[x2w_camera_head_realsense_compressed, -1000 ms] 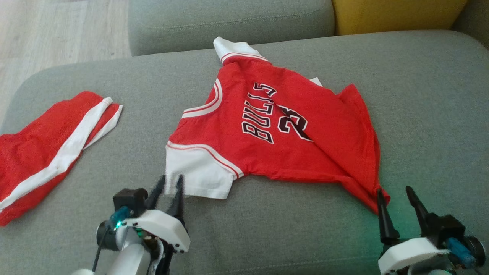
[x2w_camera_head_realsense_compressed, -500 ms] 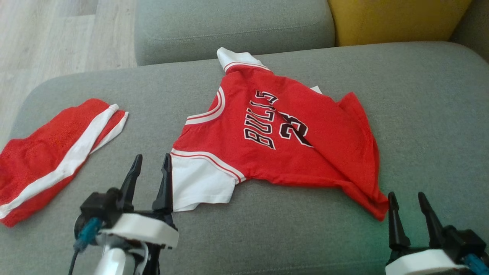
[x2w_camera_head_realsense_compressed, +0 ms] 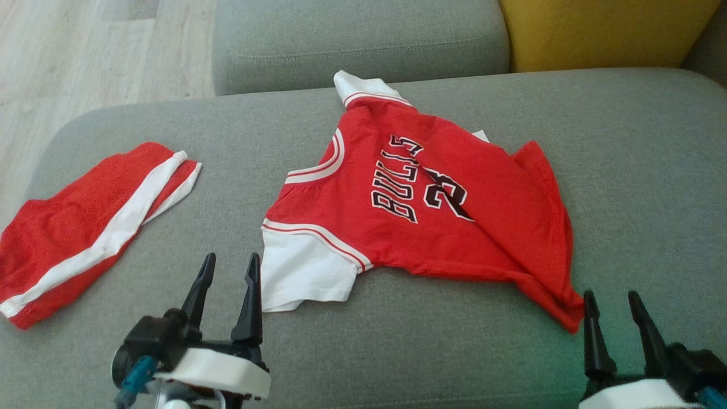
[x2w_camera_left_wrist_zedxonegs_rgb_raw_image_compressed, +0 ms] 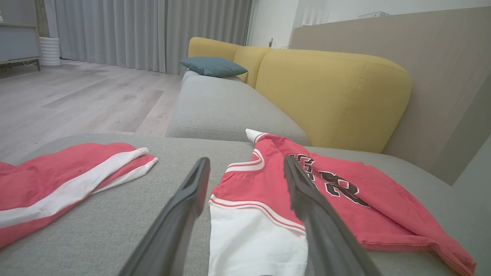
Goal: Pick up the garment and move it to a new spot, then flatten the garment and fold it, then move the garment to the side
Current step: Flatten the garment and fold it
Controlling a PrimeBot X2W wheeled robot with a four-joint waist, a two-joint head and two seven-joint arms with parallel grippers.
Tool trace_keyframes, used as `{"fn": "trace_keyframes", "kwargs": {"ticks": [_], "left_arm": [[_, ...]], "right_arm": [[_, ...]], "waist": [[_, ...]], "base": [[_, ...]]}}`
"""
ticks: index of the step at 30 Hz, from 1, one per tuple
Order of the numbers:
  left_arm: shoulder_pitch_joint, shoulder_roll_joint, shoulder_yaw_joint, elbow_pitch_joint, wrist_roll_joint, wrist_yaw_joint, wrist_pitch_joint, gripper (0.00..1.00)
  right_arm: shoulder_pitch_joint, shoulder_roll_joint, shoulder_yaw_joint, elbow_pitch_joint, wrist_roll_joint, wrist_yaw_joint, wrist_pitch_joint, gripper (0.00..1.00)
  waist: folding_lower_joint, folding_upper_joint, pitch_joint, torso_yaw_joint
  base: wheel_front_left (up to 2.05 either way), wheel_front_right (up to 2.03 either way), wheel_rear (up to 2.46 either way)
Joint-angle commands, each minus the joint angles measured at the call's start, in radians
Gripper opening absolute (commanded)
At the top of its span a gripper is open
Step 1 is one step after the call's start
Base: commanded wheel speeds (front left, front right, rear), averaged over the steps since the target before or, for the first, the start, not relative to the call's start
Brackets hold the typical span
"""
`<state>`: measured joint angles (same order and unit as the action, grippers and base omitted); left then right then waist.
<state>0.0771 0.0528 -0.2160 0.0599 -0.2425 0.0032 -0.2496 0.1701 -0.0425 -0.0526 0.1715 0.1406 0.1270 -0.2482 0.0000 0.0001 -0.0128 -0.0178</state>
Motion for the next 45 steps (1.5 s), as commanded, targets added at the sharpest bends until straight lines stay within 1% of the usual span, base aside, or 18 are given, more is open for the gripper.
{"fn": "trace_keyframes", "kwargs": {"ticks": [1, 3, 6, 7, 10, 13, 16, 22, 25, 29, 30, 31, 32, 38, 41, 45], "left_arm": [[-0.05, -0.002, 0.029, -0.019, -0.008, -0.003, -0.012, 1.0], [-0.055, -0.002, 0.03, -0.006, -0.012, -0.008, -0.012, 1.0], [-0.059, -0.002, 0.025, 0.008, -0.013, -0.012, -0.012, 1.0], [-0.059, -0.002, 0.025, 0.008, -0.013, -0.012, -0.012, 1.0], [-0.064, -0.002, 0.016, 0.017, -0.015, -0.016, -0.012, 1.0], [-0.073, -0.003, 0.011, 0.023, -0.015, -0.02, -0.012, 1.0], [-0.083, -0.003, 0.012, 0.027, -0.014, -0.023, -0.012, 1.0], [-0.094, -0.003, 0.014, 0.033, -0.008, -0.028, -0.012, 1.0], [-0.098, -0.003, 0.014, 0.034, -0.007, -0.031, -0.012, 1.0], [-0.102, -0.003, 0.016, 0.036, -0.007, -0.032, -0.012, 1.0], [-0.103, -0.003, 0.016, 0.037, -0.008, -0.032, -0.012, 1.0], [-0.104, -0.003, 0.017, 0.038, -0.009, -0.031, -0.012, 1.0], [-0.105, -0.003, 0.017, 0.039, -0.009, -0.031, -0.012, 1.0], [-0.103, -0.003, 0.019, 0.049, -0.015, -0.025, -0.012, 1.0], [-0.098, -0.003, 0.019, 0.074, -0.018, -0.017, -0.012, 1.0], [-0.101, -0.003, 0.007, 0.175, -0.01, -0.009, -0.012, 1.0]], "right_arm": [[-0.027, -0.008, 0.005, 0.011, 0.02, 0.004, -0.013, 1.0], [-0.035, -0.008, -0.003, 0.067, 0.054, 0.004, -0.005, 1.0], [-0.064, -0.008, -0.013, 0.164, 0.141, 0.004, 0.024, 1.0], [-0.064, -0.008, -0.013, 0.164, 0.141, 0.004, 0.024, 1.0], [-0.105, -0.008, -0.013, 0.266, 0.239, 0.004, 0.039, 1.0], [-0.149, -0.008, 0.007, 0.36, 0.31, 0.004, 0.034, 1.0], [-0.192, -0.008, 0.031, 0.43, 0.353, 0.004, 0.017, 1.0], [-0.267, -0.008, 0.062, 0.552, 0.403, 0.004, -0.007, 1.0], [-0.298, -0.008, 0.076, 0.612, 0.4, 0.004, -0.011, 1.0], [-0.326, -0.008, 0.107, 0.663, 0.381, 0.004, -0.013, 1.0], [-0.331, -0.008, 0.114, 0.67, 0.376, 0.004, -0.013, 0.88], [-0.334, -0.008, 0.119, 0.674, 0.369, 0.004, -0.013, 0.41], [-0.336, -0.008, 0.122, 0.676, 0.361, 0.004, -0.013, 0.0], [-0.33, -0.008, 0.123, 0.648, 0.312, 0.004, -0.013, 0.0], [-0.324, -0.008, 0.087, 0.603, 0.264, 0.004, -0.013, 0.0], [-0.326, -0.008, 0.018, 0.538, 0.198, 0.004, -0.013, 0.0]], "waist": [[0.0, -0.0001, 0.004, -0.001], [0.0, -0.0001, 0.008, -0.002], [0.0, -0.0001, 0.018, -0.001], [0.0, -0.0001, 0.018, -0.001], [0.0, -0.0001, 0.031, 0.005], [0.0, -0.0001, 0.043, 0.015], [0.0, -0.0001, 0.054, 0.023], [0.0, -0.0001, 0.074, 0.032], [0.0, -0.0001, 0.08, 0.034], [0.0, -0.0001, 0.084, 0.035], [0.0, -0.0001, 0.084, 0.034], [0.0, -0.0001, 0.084, 0.034], [0.0, -0.0001, 0.083, 0.033], [0.0, -0.0001, 0.072, 0.025], [0.0, -0.0001, 0.066, 0.018], [0.0, -0.0001, 0.06, 0.004]], "base": [[0.0, 0.0, 0.0], [0.0, 0.0, 0.0], [0.0, 0.0, 0.0], [0.0, 0.0, 0.0], [0.0, 0.0, 0.0], [0.0, 0.0, 0.0], [0.0, 0.0, 0.0], [0.0, 0.0, 0.0], [0.0, 0.0, 0.0], [0.0, 0.0, 0.0], [0.0, 0.0, 0.0], [0.0, 0.0, 0.0], [0.0, 0.0, 0.0], [0.0, 0.0, 0.0], [0.0, 0.0, 0.0], [0.0, 0.0, 0.0]]}}
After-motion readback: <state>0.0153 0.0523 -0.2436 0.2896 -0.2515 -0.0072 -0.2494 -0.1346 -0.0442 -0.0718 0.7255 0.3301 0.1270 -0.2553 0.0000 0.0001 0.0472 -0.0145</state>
